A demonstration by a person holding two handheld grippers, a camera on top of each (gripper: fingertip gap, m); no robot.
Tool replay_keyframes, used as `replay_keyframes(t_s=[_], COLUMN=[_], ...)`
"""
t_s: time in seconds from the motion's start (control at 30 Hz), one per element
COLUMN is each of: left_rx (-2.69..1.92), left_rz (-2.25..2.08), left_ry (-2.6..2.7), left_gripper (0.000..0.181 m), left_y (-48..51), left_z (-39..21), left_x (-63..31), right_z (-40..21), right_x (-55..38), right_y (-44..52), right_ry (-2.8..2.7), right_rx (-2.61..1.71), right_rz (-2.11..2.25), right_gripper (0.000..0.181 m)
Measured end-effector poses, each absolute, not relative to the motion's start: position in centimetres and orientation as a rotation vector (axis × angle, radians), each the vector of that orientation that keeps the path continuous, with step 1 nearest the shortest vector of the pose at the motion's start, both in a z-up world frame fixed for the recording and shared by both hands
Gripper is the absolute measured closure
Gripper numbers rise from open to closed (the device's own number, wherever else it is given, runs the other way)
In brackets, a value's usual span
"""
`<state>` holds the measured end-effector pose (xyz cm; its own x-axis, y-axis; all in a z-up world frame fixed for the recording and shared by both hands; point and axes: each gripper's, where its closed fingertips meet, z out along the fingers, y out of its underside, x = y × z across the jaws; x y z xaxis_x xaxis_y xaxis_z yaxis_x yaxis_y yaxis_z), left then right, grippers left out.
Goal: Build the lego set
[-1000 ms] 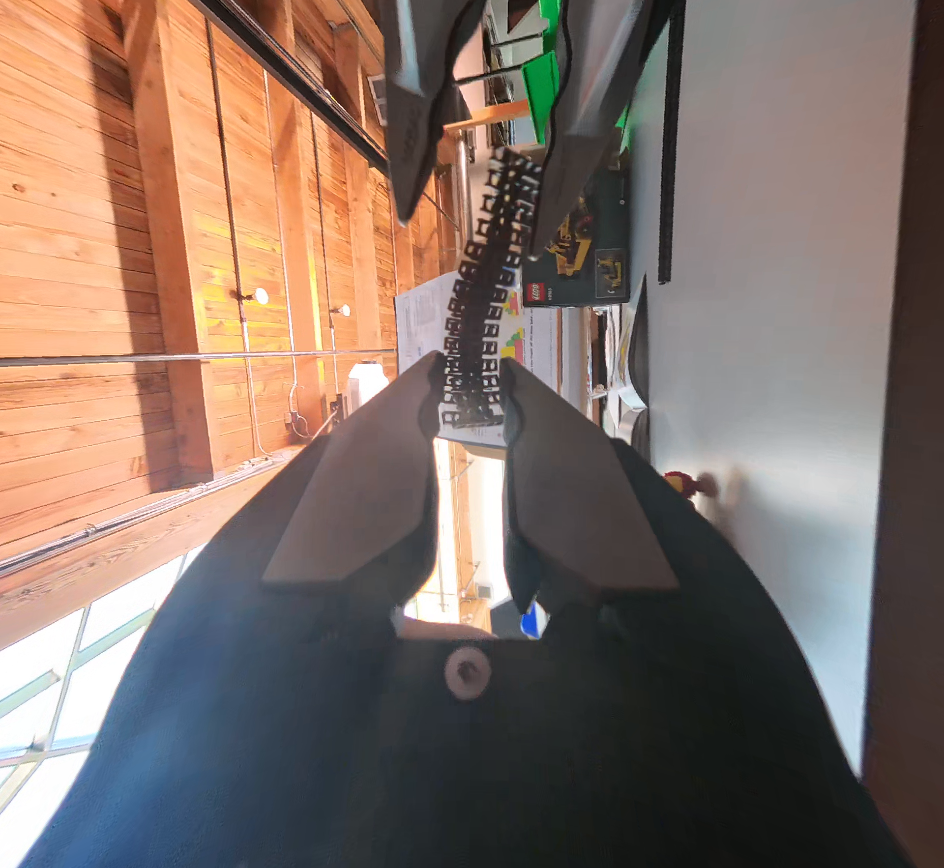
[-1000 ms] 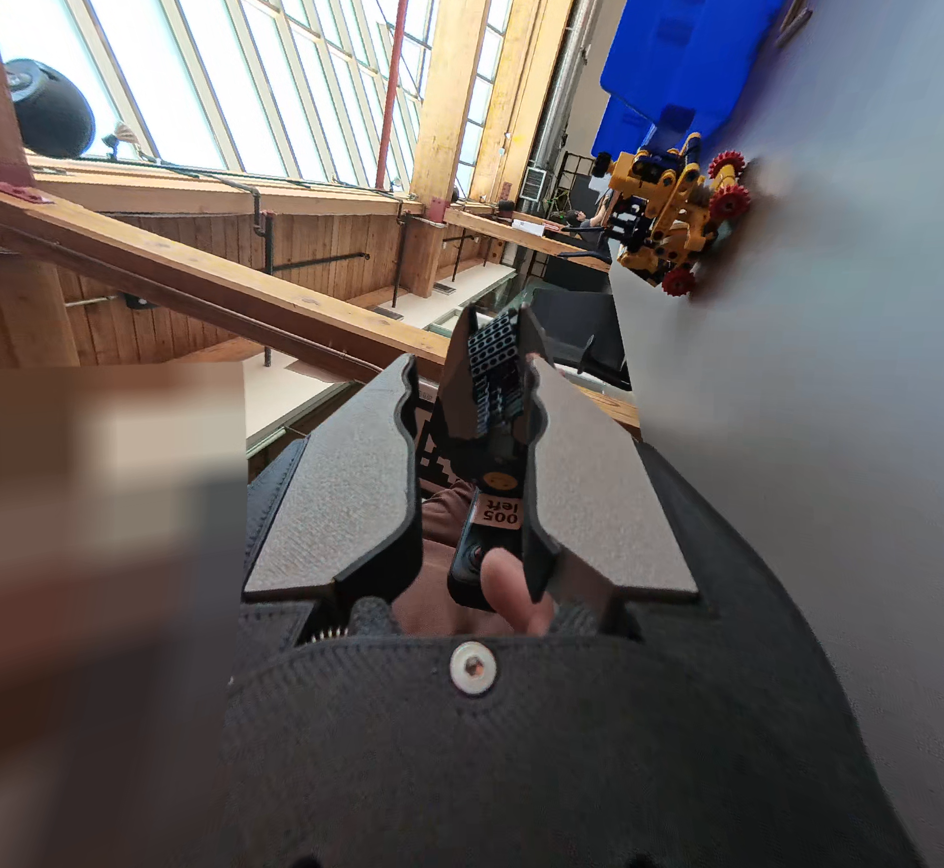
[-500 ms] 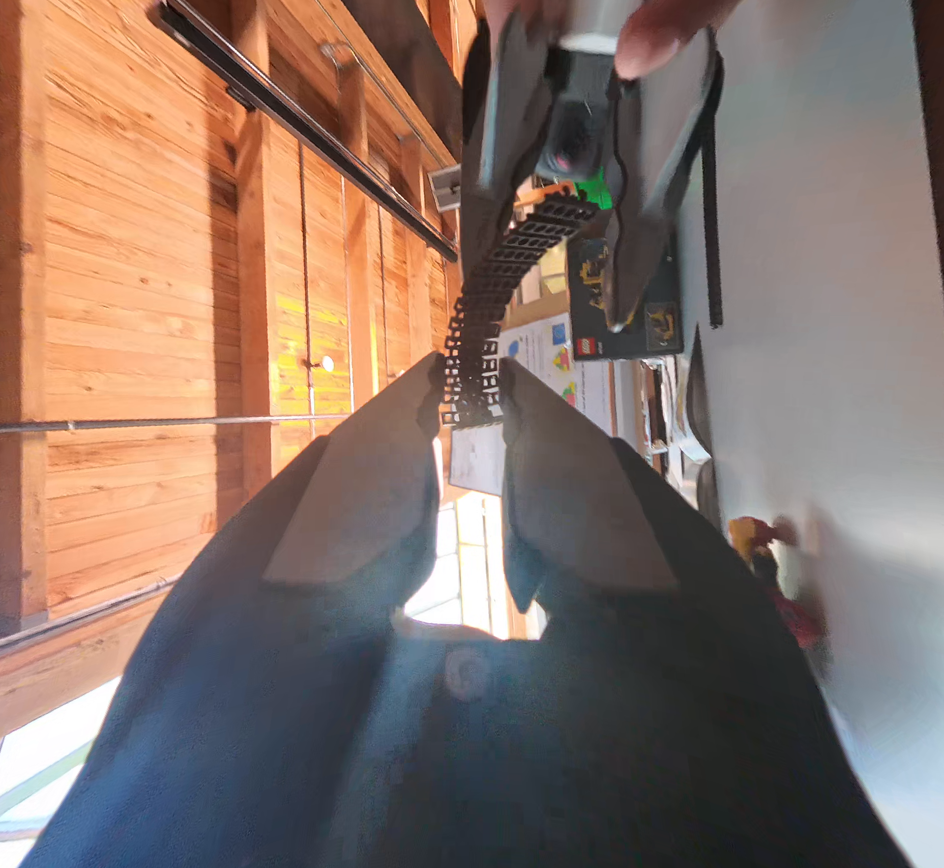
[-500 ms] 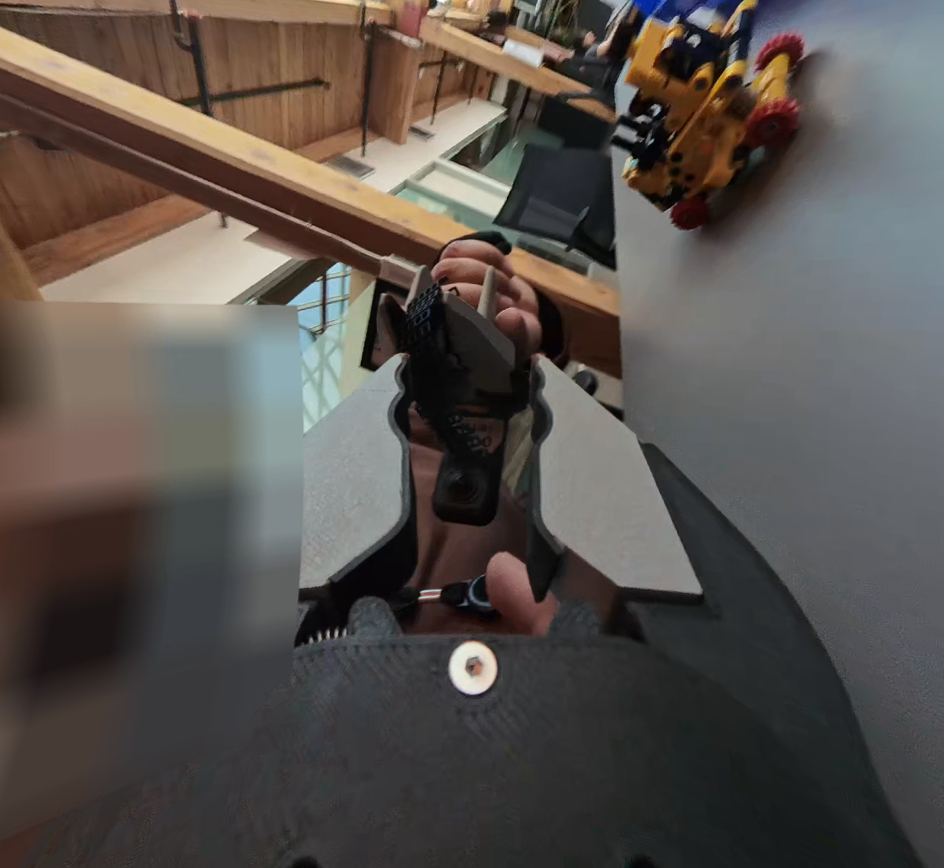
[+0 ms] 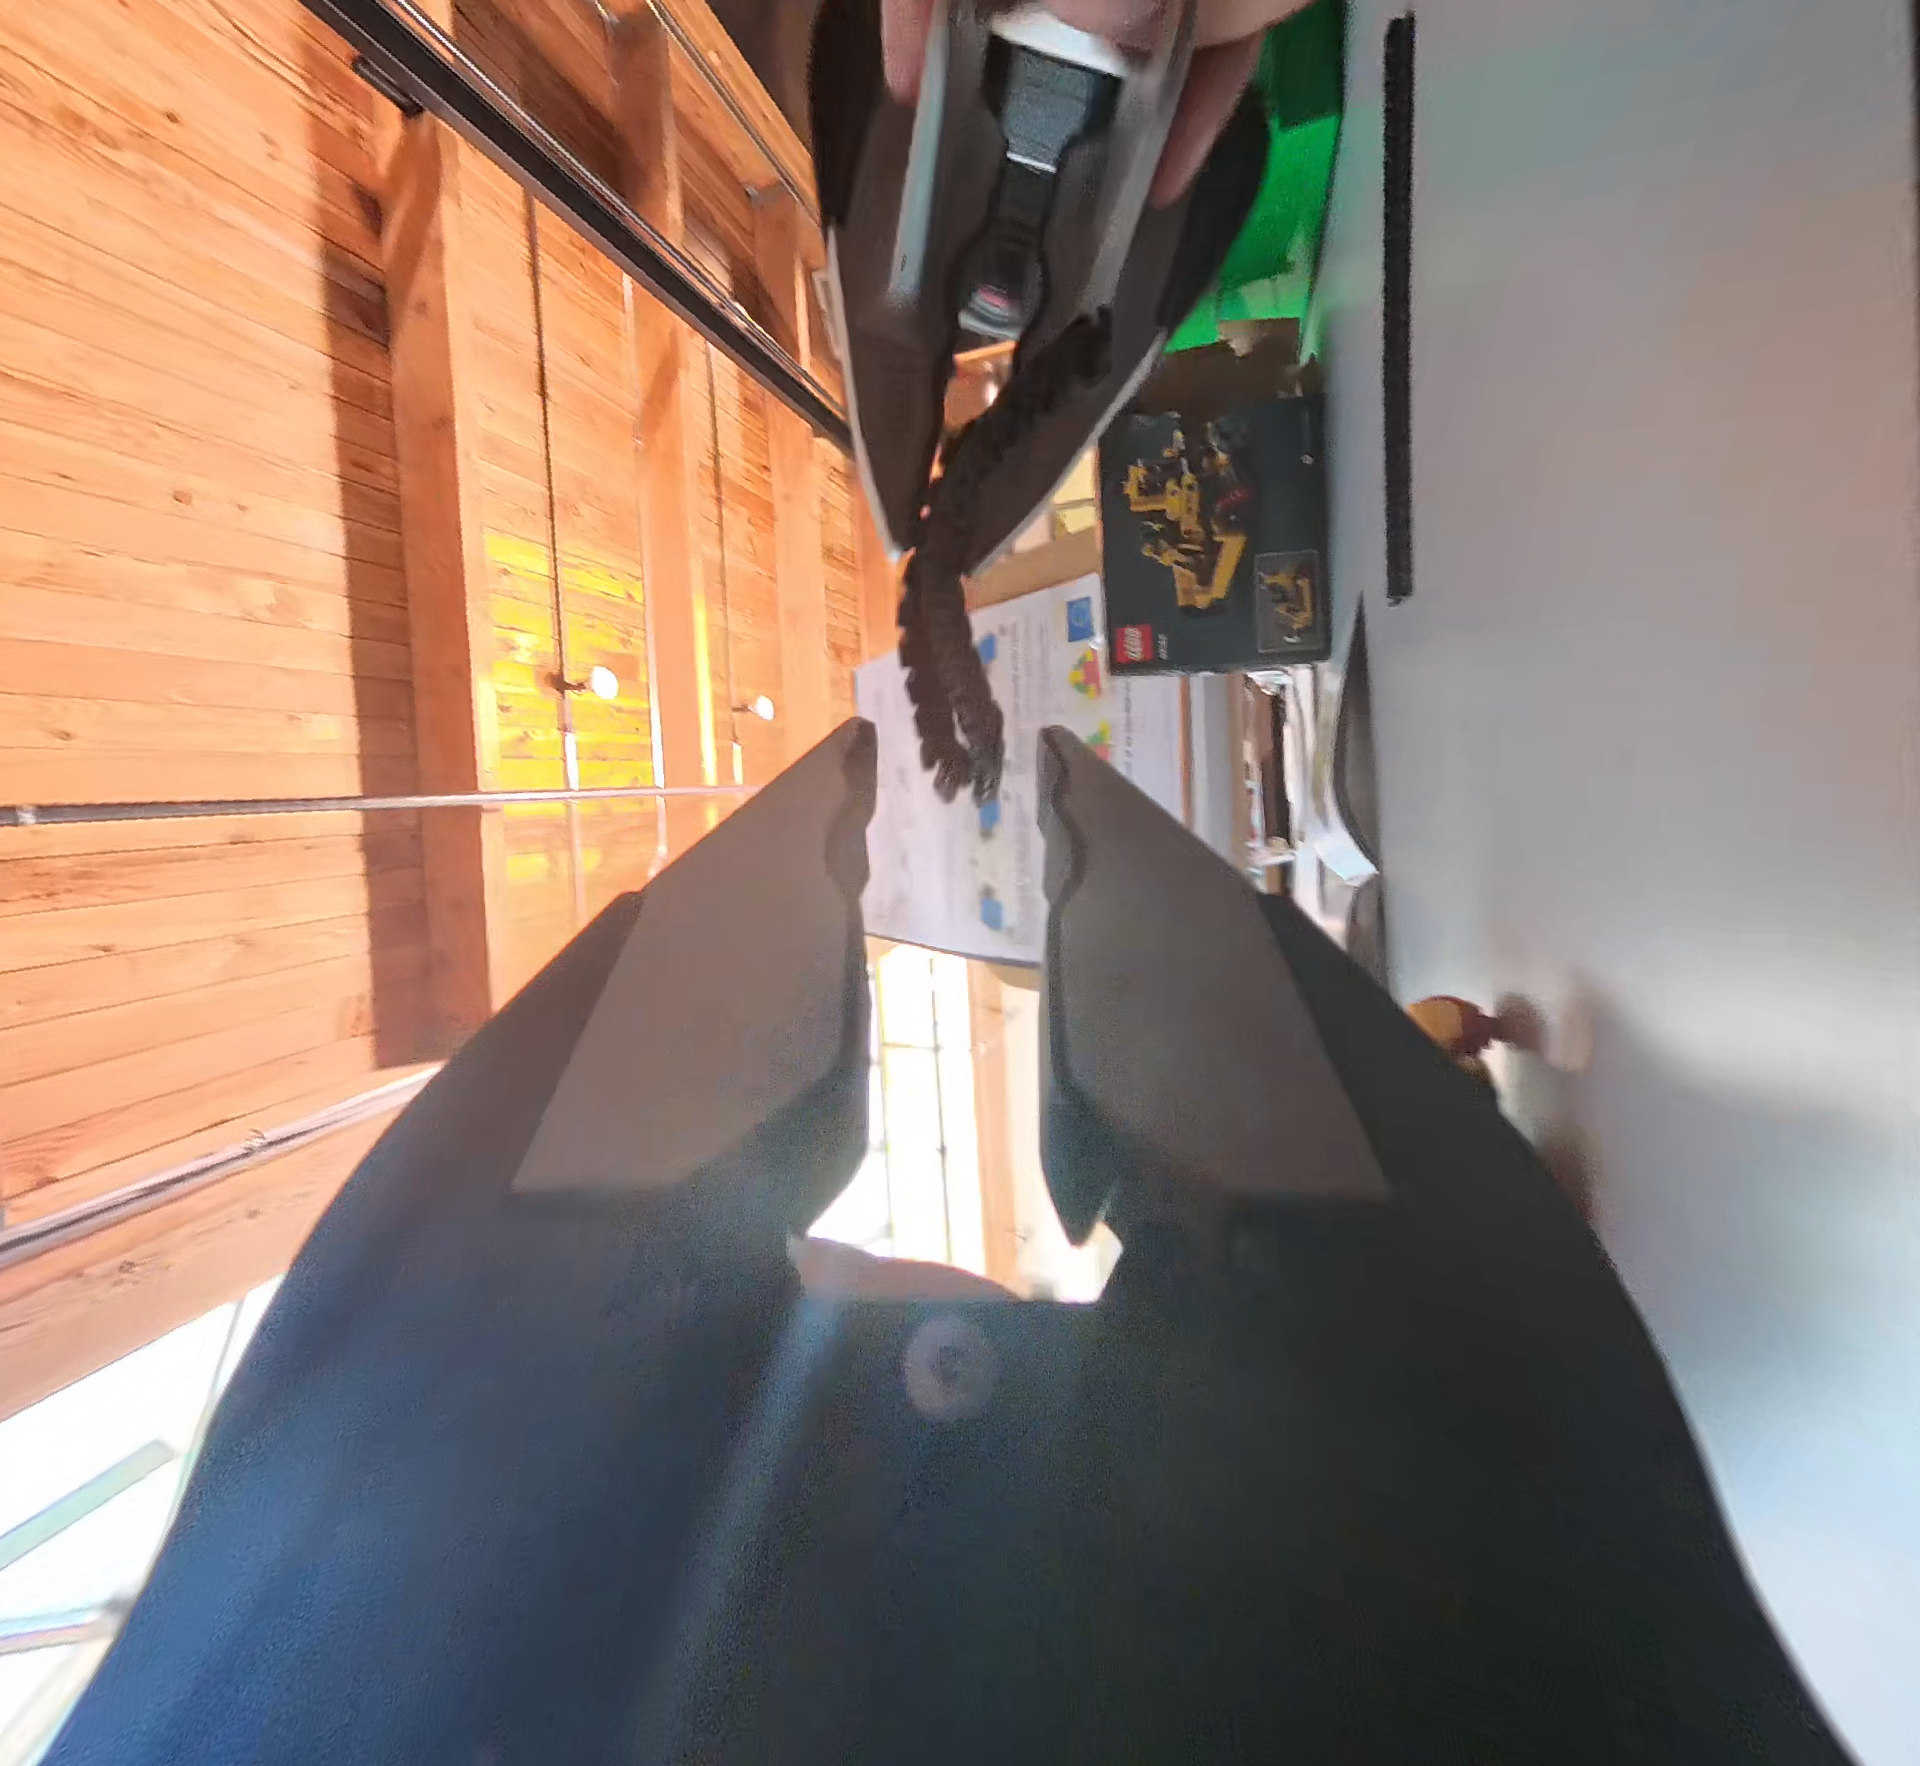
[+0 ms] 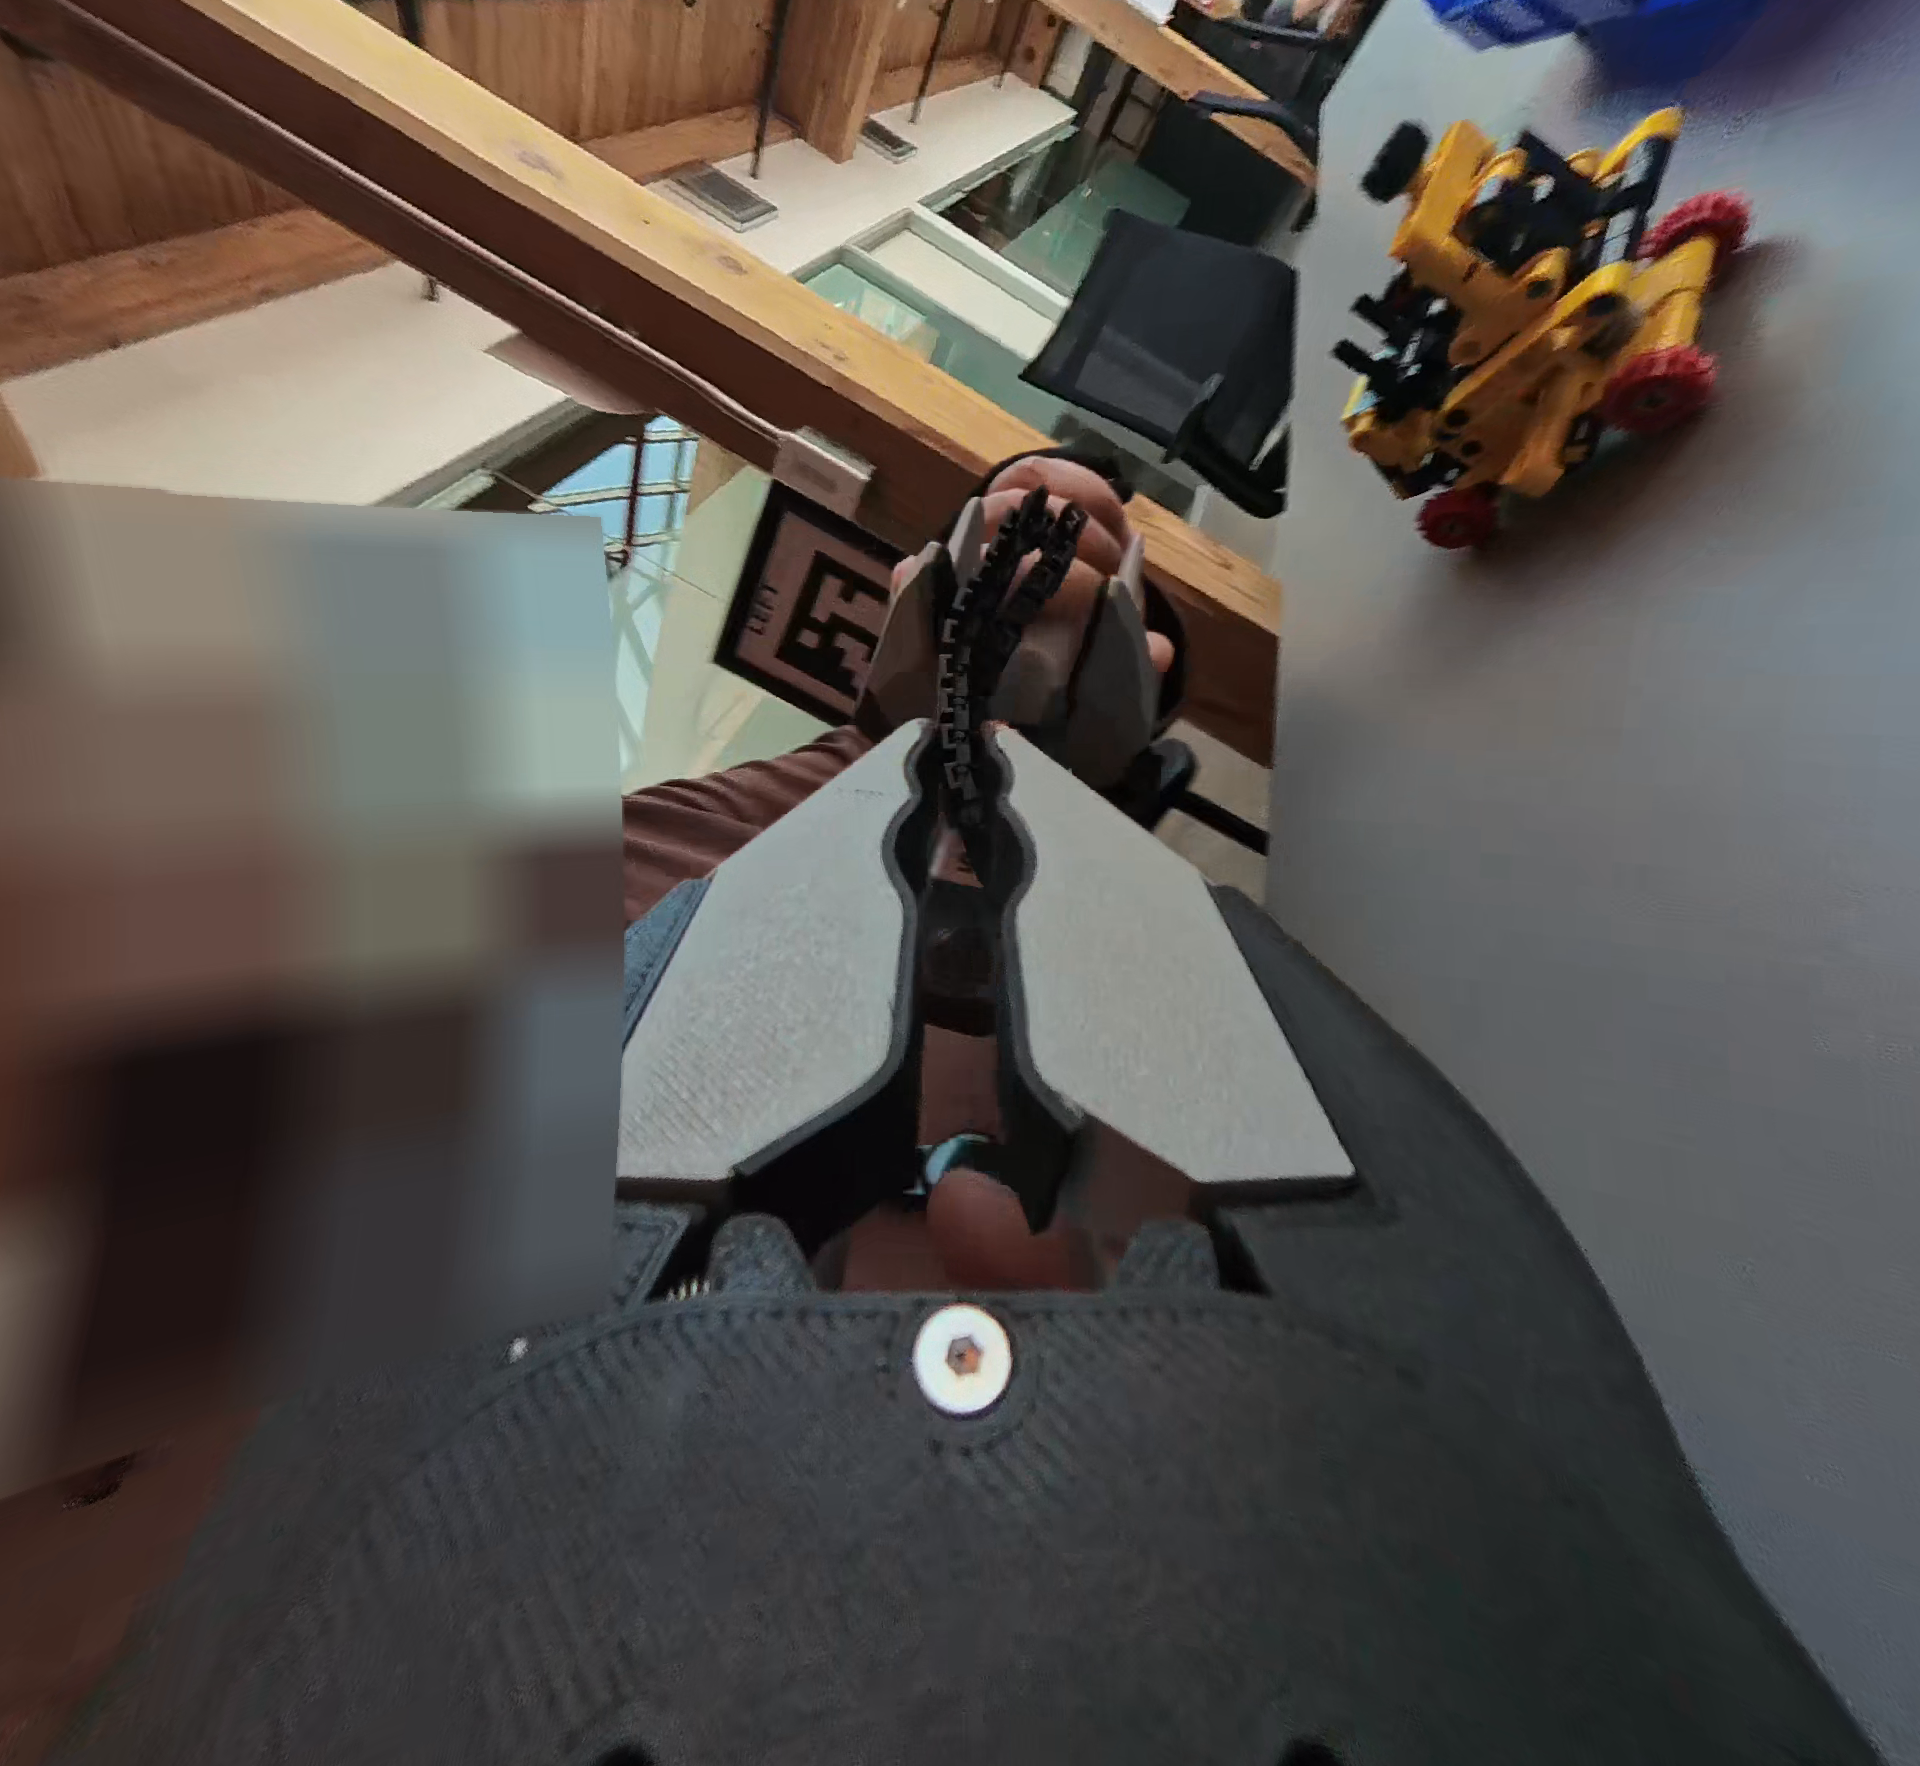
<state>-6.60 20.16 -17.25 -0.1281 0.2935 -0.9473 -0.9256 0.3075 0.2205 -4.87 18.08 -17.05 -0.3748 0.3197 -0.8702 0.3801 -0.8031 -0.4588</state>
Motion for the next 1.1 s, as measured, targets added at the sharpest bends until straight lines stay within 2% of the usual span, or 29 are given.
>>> replay_keyframes(t_s=[0.03,0.1,0.2,0.5,0.6,0.7,0.93,1.1], left_rx=[-0.705,-0.789,-1.008,-1.584,-1.687,-1.742,-1.736,-1.687], left_rz=[1.179,1.138,0.942,0.195,0.057,-0.003,0.038,0.144], left_ry=[1.279,1.301,1.422,1.484,1.499,1.507,1.475,1.449], left_gripper=[0.151,0.145,0.148,0.14,0.147,0.163,0.163,0.163], left_y=[20.4,20.8,21.0,20.0,20.1,20.6,21.1,21.2], left_z=[-17.6,-18.6,-21.7,-24.4,-25.2,-25.9,-26.3,-26.2], left_x=[-6.8,-7.4,-7.6,-4.9,-4.5,-4.5,-5.1,-5.7], right_z=[-17.6,-19.2,-21.3,-25.1,-25.6,-25.9,-26.7,-26.9], right_x=[-4.8,-4.5,-3.9,-4.1,-4.3,-4.6,-3.8,-2.2], right_y=[18.7,19.7,20.3,19.2,18.8,19.2,20.1,19.8], right_ry=[1.034,1.179,1.431,1.711,1.746,1.784,1.851,1.905], right_rx=[1.82,1.994,2.141,2.04,1.975,1.969,2.044,2.151], right_rz=[-2.343,-2.205,-1.94,-1.474,-1.444,-1.431,-1.418,-1.396], right_gripper=[0.177,0.178,0.177,0.177,0.177,0.177,0.172,0.175])
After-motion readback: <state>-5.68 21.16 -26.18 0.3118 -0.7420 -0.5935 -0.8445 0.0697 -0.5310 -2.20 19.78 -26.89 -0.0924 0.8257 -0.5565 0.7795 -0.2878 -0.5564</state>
